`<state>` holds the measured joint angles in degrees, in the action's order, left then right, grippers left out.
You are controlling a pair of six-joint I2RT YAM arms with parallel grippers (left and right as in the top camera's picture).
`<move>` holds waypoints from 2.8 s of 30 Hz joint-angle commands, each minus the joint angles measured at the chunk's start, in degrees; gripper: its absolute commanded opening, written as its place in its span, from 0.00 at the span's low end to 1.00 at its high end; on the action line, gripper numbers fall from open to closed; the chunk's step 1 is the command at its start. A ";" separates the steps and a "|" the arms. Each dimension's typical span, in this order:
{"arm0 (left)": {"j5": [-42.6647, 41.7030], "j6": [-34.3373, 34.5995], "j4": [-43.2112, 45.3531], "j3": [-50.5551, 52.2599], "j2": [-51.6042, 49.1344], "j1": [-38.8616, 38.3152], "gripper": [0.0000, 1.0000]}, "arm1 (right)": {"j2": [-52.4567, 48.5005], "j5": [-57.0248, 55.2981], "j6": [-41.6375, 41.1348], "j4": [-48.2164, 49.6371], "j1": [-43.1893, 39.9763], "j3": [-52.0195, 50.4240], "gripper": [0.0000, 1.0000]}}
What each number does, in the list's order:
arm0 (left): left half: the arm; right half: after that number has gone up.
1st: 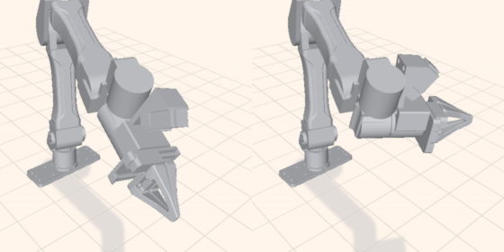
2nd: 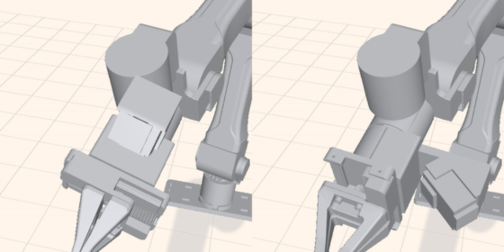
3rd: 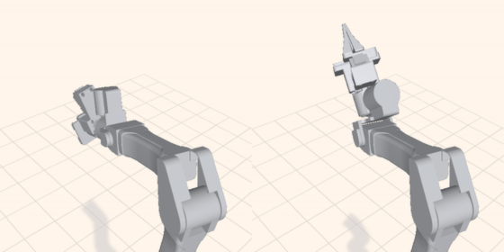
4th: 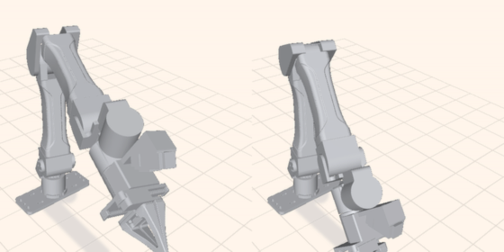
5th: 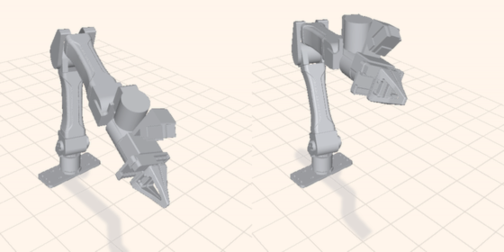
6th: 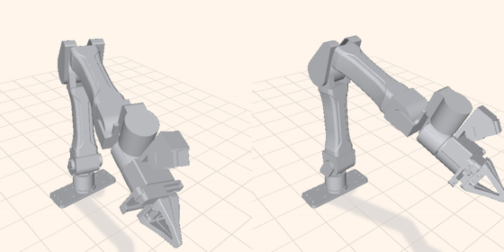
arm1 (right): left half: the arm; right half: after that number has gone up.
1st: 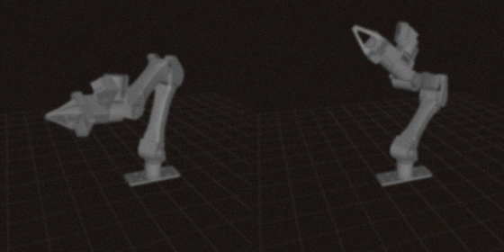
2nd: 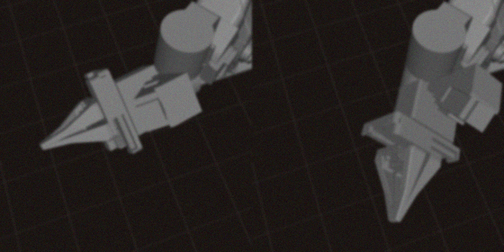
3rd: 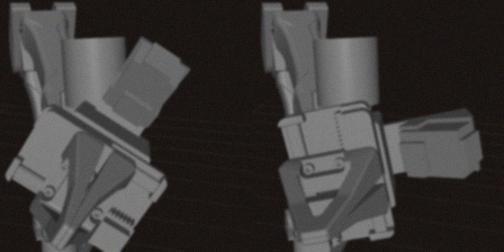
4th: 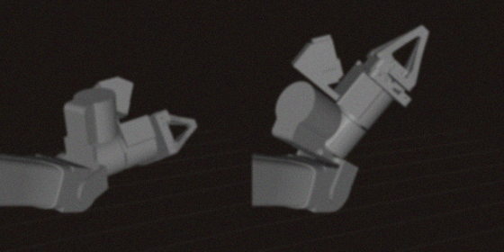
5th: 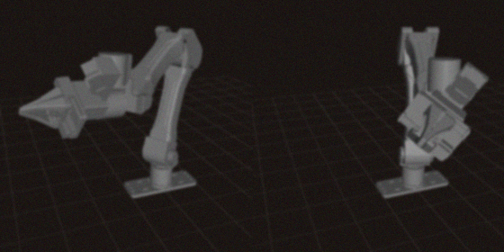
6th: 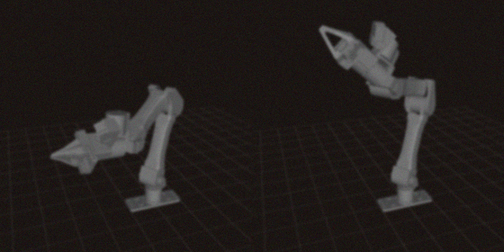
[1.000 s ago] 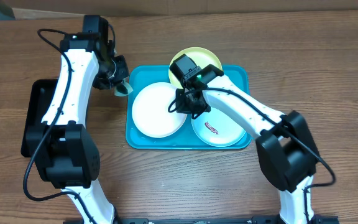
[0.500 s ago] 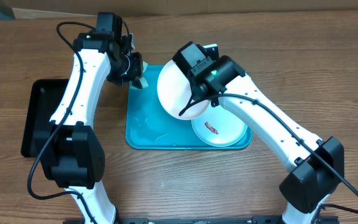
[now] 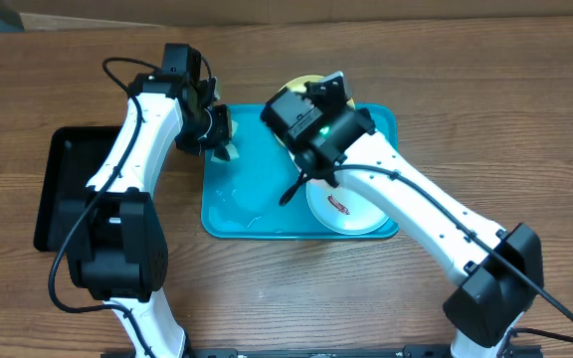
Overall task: Clean dirty plates on tray and stack at the side
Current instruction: 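Lift the white plate with the right gripper and move it right off the tray, then release the white plate and reach the right gripper to the yellow plate rim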
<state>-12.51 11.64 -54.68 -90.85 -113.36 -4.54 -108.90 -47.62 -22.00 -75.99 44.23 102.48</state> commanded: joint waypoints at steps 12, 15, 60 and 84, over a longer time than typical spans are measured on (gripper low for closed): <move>-2.16 0.37 1.18 1.88 1.16 0.00 0.04 | 1.51 -17.75 1.42 0.39 10.10 1.53 0.04; -2.16 0.37 1.16 1.88 1.16 0.00 0.04 | 1.51 -15.04 1.20 0.52 9.70 1.53 0.04; -2.16 0.37 0.94 1.88 1.16 0.00 0.04 | 1.42 58.86 6.78 26.38 -68.39 -18.93 0.04; -2.16 0.44 1.70 1.88 1.16 0.00 0.04 | 1.60 81.29 7.17 31.43 -53.18 -21.16 0.88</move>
<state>-13.76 11.84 -53.17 -89.21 -113.36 -4.54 -108.90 28.97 -16.03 -46.11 -14.61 78.32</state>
